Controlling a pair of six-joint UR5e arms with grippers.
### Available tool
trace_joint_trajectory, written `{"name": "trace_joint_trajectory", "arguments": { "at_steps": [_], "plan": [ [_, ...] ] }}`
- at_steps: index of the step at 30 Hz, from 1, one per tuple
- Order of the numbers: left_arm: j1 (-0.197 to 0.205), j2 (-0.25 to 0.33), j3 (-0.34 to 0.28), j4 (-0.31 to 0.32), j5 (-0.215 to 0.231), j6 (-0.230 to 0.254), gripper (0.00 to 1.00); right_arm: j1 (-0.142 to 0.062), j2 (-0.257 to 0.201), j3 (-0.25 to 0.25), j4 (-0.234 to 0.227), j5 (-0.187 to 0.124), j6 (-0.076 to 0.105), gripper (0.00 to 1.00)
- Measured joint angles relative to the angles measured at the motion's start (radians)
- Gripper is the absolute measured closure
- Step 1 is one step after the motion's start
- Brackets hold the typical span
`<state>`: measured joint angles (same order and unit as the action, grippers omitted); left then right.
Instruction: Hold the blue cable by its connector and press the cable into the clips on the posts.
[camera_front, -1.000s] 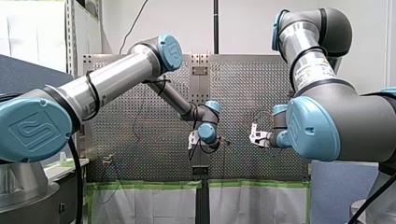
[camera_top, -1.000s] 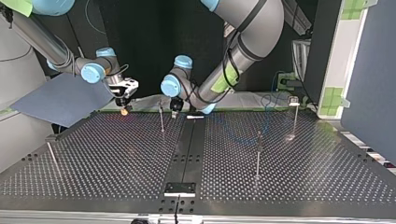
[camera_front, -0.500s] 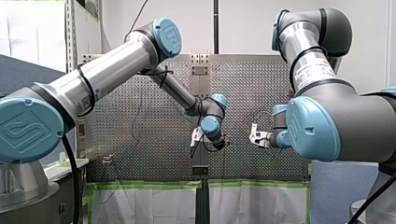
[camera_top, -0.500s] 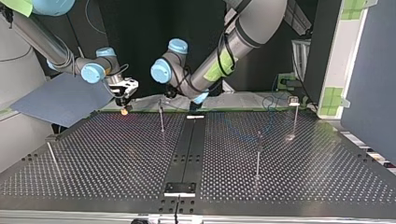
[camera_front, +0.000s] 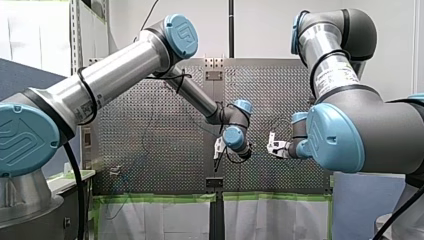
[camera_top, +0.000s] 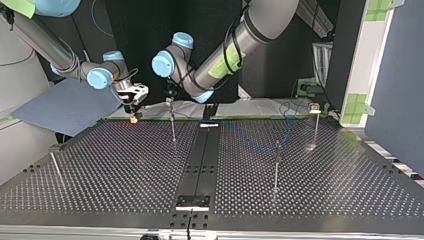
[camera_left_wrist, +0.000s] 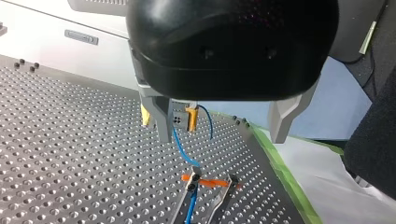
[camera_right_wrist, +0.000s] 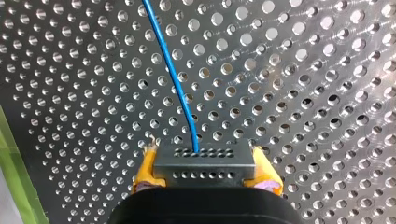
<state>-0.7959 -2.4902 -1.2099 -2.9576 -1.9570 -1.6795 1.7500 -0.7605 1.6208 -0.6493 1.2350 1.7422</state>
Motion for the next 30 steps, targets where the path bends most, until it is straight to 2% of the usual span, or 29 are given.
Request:
{"name": "trace_joint_trajectory", "arguments": {
  "at_steps": [10, 18, 30],
  "plan": [
    [0.000, 0.000, 0.000, -0.002, -0.005, -0.013, 0.00, -0.002, 0.000, 0.000, -0.001, -0.005, 0.005, 1.00],
    [0.000, 0.000, 0.000, -0.003, -0.031, -0.018, 0.00, -0.004, 0.000, 0.000, 0.000, -0.005, 0.006, 1.00],
    [-0.001, 0.000, 0.000, -0.006, -0.034, -0.019, 0.00, -0.004, 0.000, 0.000, 0.000, -0.005, 0.008, 1.00]
  ]
}}
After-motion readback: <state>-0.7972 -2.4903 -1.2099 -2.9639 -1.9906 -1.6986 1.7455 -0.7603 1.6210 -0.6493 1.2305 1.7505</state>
